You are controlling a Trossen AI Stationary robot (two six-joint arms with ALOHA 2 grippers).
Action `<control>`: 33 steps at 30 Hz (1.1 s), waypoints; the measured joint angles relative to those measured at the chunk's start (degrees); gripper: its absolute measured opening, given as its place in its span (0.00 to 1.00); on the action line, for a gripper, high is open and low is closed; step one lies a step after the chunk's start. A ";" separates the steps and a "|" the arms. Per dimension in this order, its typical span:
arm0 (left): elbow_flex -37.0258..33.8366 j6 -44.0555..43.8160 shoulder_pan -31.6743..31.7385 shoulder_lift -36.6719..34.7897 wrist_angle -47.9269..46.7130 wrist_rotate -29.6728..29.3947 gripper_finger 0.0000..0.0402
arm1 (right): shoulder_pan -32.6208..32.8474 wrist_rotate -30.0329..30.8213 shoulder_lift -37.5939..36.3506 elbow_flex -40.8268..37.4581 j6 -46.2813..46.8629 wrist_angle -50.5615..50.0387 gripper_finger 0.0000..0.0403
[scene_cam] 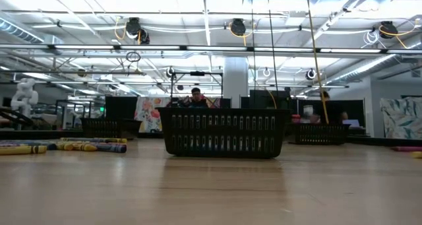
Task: Sort crayons
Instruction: Put the pink crayon into the top left black bin
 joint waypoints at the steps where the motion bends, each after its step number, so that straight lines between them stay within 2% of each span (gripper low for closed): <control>1: 0.00 0.00 0.00 0.00 0.03 0.00 0.59 | 0.00 0.49 -0.31 0.06 0.44 -2.26 0.00; 6: 0.00 0.00 0.00 0.00 0.11 0.02 0.59 | 0.03 6.84 -3.60 -0.28 3.18 -11.60 0.00; 11: 0.00 -0.02 0.00 0.00 0.14 0.00 0.59 | -0.02 10.15 -7.56 -0.09 -1.62 0.37 0.00; 17: 0.00 0.00 0.00 0.00 0.24 0.02 0.59 | -1.20 7.85 -3.04 -0.09 -1.46 14.79 0.00; 20: 0.00 0.00 0.00 0.00 0.22 0.02 0.59 | -1.43 5.33 -0.30 -0.11 -0.35 17.06 0.00; 26: 0.00 0.02 0.00 0.00 0.20 0.02 0.59 | -1.46 1.26 1.44 -0.11 1.61 15.71 0.00; 33: 0.00 0.02 0.00 0.00 0.20 0.03 0.59 | -1.36 0.95 0.33 -0.09 1.23 4.55 0.00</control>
